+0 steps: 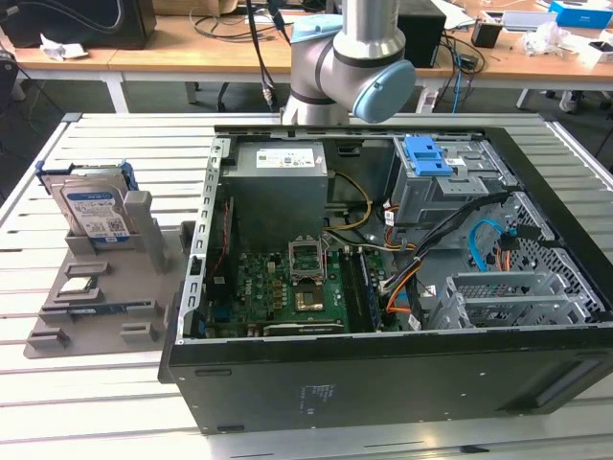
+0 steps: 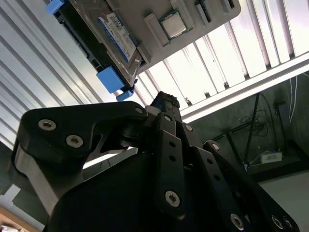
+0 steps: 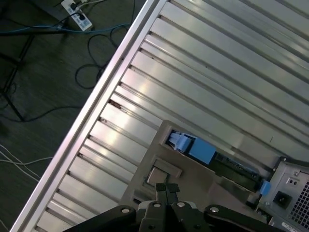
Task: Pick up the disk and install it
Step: 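Pick up the disk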
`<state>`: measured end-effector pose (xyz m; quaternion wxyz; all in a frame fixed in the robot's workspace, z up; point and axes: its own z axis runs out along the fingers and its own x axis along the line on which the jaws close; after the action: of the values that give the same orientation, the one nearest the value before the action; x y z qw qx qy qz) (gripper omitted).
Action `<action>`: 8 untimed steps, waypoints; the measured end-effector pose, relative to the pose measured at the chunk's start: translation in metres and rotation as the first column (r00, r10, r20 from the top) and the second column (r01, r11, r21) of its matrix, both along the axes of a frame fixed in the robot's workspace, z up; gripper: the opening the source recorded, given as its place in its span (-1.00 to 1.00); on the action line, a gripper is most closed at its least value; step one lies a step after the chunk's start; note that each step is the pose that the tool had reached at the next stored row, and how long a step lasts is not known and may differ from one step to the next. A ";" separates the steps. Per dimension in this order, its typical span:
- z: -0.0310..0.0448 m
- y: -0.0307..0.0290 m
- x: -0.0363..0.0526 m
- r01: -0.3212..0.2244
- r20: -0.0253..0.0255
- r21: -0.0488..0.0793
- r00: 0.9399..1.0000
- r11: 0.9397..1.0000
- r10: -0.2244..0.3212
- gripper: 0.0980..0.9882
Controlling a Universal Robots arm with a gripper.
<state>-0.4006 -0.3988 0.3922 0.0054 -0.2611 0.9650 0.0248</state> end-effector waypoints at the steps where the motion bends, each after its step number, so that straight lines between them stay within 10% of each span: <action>1: 0.0000 0.0000 0.0000 -0.008 0.000 0.000 1.000 1.000 0.008 -0.98; 8: 0.0000 0.0000 0.0000 -0.092 0.000 0.000 0.996 0.996 0.092 -0.98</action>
<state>-0.4005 -0.3988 0.3922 0.0042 -0.3051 0.9520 0.0250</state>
